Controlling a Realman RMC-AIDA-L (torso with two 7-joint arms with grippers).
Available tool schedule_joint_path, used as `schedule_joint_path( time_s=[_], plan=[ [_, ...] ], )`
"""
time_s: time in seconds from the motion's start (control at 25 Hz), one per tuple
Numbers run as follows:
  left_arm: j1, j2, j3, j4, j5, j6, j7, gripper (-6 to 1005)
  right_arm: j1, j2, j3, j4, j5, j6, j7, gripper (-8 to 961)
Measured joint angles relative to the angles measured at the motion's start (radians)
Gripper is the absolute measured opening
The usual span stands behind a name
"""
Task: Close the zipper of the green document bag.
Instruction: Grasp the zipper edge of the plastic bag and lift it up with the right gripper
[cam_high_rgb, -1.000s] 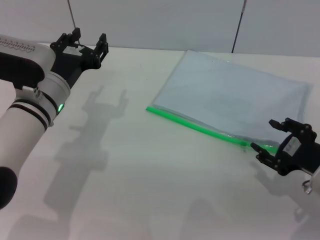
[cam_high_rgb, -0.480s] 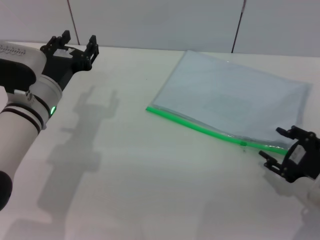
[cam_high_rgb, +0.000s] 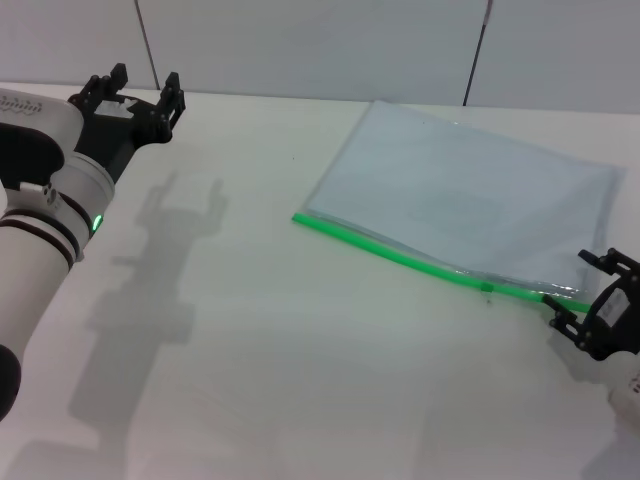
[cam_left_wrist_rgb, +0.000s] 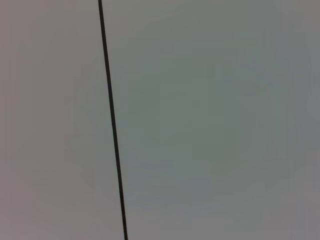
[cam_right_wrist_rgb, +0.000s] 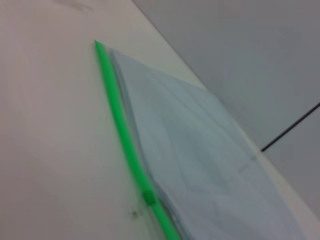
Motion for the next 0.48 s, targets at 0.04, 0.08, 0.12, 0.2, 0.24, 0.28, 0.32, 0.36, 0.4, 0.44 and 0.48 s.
schedule_joint_path(
  time_s=[0.04,0.08,0.12,0.2,0.24,0.28,0.32,0.36,0.4,0.44,0.48],
  plan=[
    [0.000,0.000,0.000,0.000,0.000,0.000,0.001,650,-0.010,0.010,0.011,0.000,0.000,0.006,-0.025,659],
    [0.000,0.000,0.000,0.000,0.000,0.000,0.001,650,-0.020,0.020,0.024,0.000,0.001,0.007,-0.050,659],
    [0.000,0.000,0.000,0.001,0.000,0.000,0.001,650,-0.028,0.030,0.035,0.001,0.001,0.007,-0.071,659],
    [0.000,0.000,-0.001,0.001,0.000,0.000,0.001,650,-0.040,0.049,0.059,0.001,0.001,0.000,-0.109,659],
    [0.000,0.000,-0.001,0.002,0.000,0.000,0.001,650,-0.046,0.055,0.070,0.002,0.001,-0.004,-0.119,659],
    [0.000,0.000,-0.001,0.002,0.000,0.000,0.001,649,-0.050,0.058,0.083,0.000,0.001,-0.010,-0.122,659],
    [0.000,0.000,-0.001,0.002,0.000,0.000,0.001,649,-0.050,0.058,0.083,0.000,0.001,-0.010,-0.122,659],
    [0.000,0.000,-0.001,0.002,0.000,0.000,0.001,649,-0.051,0.059,0.087,-0.003,0.005,-0.015,-0.121,658],
    [-0.001,0.000,-0.001,0.002,0.000,0.000,0.001,649,-0.051,0.059,0.090,-0.004,0.011,-0.018,-0.121,658],
    [-0.001,0.000,-0.001,0.002,0.000,-0.001,0.001,649,-0.051,0.059,0.095,-0.005,0.019,-0.020,-0.121,658],
    [-0.001,0.000,-0.001,0.002,0.000,-0.001,0.001,649,-0.051,0.059,0.097,-0.006,0.025,-0.021,-0.121,658]
  ],
)
